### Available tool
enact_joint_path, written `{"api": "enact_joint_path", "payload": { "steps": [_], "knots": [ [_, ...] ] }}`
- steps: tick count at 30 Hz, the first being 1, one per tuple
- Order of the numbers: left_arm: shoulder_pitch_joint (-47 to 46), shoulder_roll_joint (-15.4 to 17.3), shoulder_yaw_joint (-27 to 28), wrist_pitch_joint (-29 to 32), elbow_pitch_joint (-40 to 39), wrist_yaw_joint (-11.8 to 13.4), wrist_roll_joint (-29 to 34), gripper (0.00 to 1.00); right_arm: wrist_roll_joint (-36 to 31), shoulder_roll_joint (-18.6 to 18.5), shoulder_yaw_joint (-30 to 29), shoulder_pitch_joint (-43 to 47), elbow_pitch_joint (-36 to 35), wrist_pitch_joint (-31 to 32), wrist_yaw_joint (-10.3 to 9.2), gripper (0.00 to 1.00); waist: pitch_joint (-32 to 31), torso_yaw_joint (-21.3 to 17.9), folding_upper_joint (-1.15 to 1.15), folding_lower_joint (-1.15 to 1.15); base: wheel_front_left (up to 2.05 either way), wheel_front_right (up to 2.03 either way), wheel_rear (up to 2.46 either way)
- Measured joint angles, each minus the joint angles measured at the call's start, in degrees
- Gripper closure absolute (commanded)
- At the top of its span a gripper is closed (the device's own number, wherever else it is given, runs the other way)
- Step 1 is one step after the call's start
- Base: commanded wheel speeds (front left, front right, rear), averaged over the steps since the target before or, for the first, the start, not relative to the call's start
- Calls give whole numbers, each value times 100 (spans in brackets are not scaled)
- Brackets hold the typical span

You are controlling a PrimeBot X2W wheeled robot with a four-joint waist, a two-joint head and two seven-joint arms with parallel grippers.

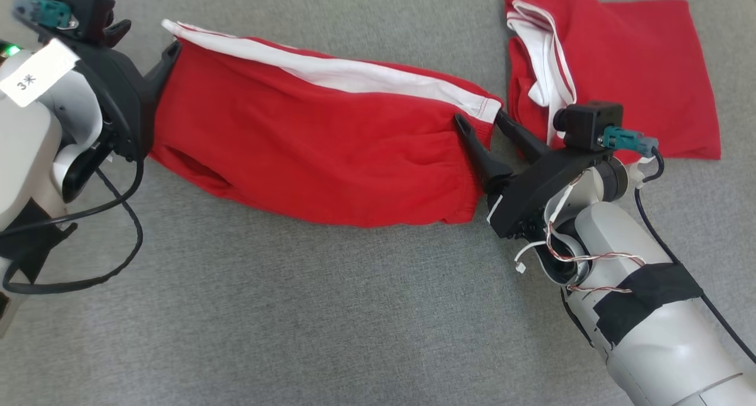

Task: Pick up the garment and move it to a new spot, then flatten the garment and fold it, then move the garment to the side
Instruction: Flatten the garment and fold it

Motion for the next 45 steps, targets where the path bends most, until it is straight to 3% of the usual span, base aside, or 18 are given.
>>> {"api": "enact_joint_path", "payload": {
  "steps": [12, 19, 26, 45],
  "knots": [
    [744, -120, -185, -977, 10, 0, -648, 0, -3, -309, 180, 564, 34, -442, 14, 0, -640, 227, 0, -1, 0, 0, 0],
    [1303, -187, 12, -1403, 68, 0, -1050, 0, -4, -415, 359, 889, -177, -593, 15, 0, -947, 394, -1, -1, 0, 0, 0],
    [1433, -624, 160, -1715, 316, 0, -1249, 0, -11, -691, 312, 1322, -490, -792, 15, 0, -1064, 561, -1, -1, 0, 0, 0],
    [1647, -938, 301, -2024, 992, 0, -1681, 0, -196, -988, 324, 1791, -1474, -877, -77, 0, -997, 403, -1, 0, 0, 0, 0]
  ]
}}
